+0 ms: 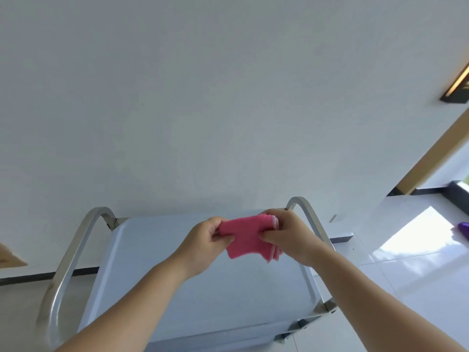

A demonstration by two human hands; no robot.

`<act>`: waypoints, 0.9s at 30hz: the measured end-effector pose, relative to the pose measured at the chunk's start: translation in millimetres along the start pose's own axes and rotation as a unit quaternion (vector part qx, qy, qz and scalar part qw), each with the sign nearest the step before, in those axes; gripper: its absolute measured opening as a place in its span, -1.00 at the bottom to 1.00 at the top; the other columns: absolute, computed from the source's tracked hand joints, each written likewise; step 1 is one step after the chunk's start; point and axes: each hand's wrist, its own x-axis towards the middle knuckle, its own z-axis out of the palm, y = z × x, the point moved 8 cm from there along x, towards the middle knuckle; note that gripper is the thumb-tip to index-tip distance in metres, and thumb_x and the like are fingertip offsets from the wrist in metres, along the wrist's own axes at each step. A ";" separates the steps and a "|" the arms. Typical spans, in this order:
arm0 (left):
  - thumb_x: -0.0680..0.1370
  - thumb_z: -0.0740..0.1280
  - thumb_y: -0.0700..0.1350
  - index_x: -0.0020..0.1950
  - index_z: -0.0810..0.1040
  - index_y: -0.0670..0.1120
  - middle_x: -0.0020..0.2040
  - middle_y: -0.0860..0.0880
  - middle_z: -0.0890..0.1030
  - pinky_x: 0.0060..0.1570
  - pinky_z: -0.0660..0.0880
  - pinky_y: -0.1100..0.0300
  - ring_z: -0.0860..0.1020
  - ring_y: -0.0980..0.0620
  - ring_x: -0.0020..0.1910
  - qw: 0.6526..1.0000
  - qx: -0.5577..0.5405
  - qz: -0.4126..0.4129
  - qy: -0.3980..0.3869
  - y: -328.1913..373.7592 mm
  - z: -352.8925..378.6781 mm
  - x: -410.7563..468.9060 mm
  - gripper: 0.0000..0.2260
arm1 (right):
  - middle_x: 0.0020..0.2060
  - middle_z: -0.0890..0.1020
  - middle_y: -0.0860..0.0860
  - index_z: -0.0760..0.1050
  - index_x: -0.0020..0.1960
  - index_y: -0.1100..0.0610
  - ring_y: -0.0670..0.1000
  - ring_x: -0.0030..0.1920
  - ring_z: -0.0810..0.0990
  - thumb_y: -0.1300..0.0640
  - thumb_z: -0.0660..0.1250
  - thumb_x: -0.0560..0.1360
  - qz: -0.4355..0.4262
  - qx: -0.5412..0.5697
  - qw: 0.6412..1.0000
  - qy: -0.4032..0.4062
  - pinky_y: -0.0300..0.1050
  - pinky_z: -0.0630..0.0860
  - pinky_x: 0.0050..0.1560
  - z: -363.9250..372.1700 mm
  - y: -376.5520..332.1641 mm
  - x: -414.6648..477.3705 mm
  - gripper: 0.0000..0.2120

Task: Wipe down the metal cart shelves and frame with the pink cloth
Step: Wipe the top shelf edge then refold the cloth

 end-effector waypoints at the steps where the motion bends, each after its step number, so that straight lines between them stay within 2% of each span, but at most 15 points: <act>1: 0.52 0.32 -0.30 -0.04 0.55 -0.08 -0.19 0.03 0.62 -0.16 0.48 0.33 0.57 0.19 -0.22 1.000 -0.009 0.006 0.009 4.1 5.1 -3.3 -0.87 | -0.41 0.57 0.19 0.57 -0.13 0.19 0.13 -0.47 0.54 0.46 0.24 0.37 -0.011 -0.011 1.000 0.016 -0.04 0.44 -0.42 -6.0 2.1 -7.2 -0.76; 4: 0.53 0.32 -0.26 -0.05 0.56 -0.07 -0.15 -0.09 0.65 -0.08 0.53 0.11 0.59 0.10 -0.17 0.998 -0.045 0.016 0.043 13.7 25.3 -5.1 -0.89 | -0.35 0.59 0.02 0.57 -0.13 0.16 0.01 -0.33 0.53 0.39 0.37 0.40 -0.035 -0.024 0.997 0.061 -0.01 0.47 -0.24 -31.4 16.2 -25.8 -0.84; 7: 0.48 0.35 -0.11 -0.05 0.58 0.03 -0.07 -0.14 0.65 0.02 0.53 -0.02 0.60 -0.01 -0.12 0.996 -0.073 0.027 0.053 29.9 60.4 2.5 -0.91 | -0.35 0.61 -0.03 0.59 -0.14 0.12 -0.04 -0.31 0.53 0.36 0.40 0.40 -0.035 0.000 0.995 0.090 -0.03 0.47 -0.20 -65.9 37.5 -39.7 -0.84; 10: 0.45 0.33 -0.05 -0.01 0.59 0.05 -0.05 -0.13 0.65 0.04 0.53 -0.01 0.59 -0.05 -0.09 0.994 -0.080 0.039 0.067 51.6 105.4 11.9 -0.85 | -0.35 0.64 -0.07 0.60 -0.13 0.04 -0.07 -0.29 0.57 0.36 0.41 0.40 -0.042 0.025 0.993 0.109 -0.03 0.54 -0.18 -109.8 54.9 -55.6 -0.78; 14: 0.45 0.32 -0.04 0.06 0.58 -0.02 -0.07 -0.05 0.66 -0.01 0.53 0.10 0.60 0.00 -0.10 0.989 -0.084 0.046 0.115 74.3 168.5 16.6 -0.79 | -0.33 0.65 -0.07 0.60 -0.12 0.06 -0.13 -0.30 0.57 0.36 0.39 0.42 -0.066 0.054 0.991 0.100 -0.23 0.51 -0.21 -167.6 73.9 -82.1 -0.80; 17: 0.44 0.32 -0.05 0.07 0.57 0.00 -0.05 -0.02 0.67 -0.02 0.54 0.15 0.62 -0.01 -0.06 0.985 -0.085 0.029 0.148 76.9 211.1 18.3 -0.78 | -0.24 0.67 0.11 0.60 -0.08 0.14 -0.04 -0.25 0.58 0.34 0.39 0.44 -0.051 0.065 0.993 0.080 -0.03 0.56 -0.15 -200.8 101.5 -93.4 -0.86; 19: 0.43 0.34 -0.05 0.07 0.57 0.01 -0.05 -0.02 0.66 0.00 0.55 0.11 0.62 -0.01 -0.08 0.982 -0.088 0.005 0.169 72.0 233.8 18.1 -0.77 | -0.26 0.66 0.07 0.60 -0.11 0.08 -0.01 -0.26 0.58 0.32 0.40 0.42 -0.030 0.054 0.996 0.071 0.09 0.58 -0.12 -216.9 121.0 -95.2 -0.83; 22: 0.43 0.35 -0.10 0.08 0.58 0.03 -0.04 0.00 0.66 -0.01 0.56 0.09 0.62 0.01 -0.11 0.977 -0.100 -0.036 0.185 58.0 258.7 20.3 -0.77 | -0.28 0.65 -0.03 0.57 -0.12 -0.02 0.00 -0.27 0.60 0.31 0.40 0.41 -0.005 0.028 0.998 0.053 0.11 0.59 -0.12 -230.8 144.2 -88.2 -0.77; 27: 0.49 0.27 -0.32 0.15 0.56 0.01 -0.02 0.00 0.64 -0.11 0.53 0.17 0.61 0.06 -0.12 0.976 -0.096 -0.098 0.171 31.4 274.2 41.2 -0.67 | -0.15 0.64 0.00 0.54 -0.07 -0.04 0.12 -0.17 0.66 0.29 0.38 0.43 0.042 0.020 0.999 0.016 0.17 0.62 -0.10 -230.6 183.8 -56.8 -0.76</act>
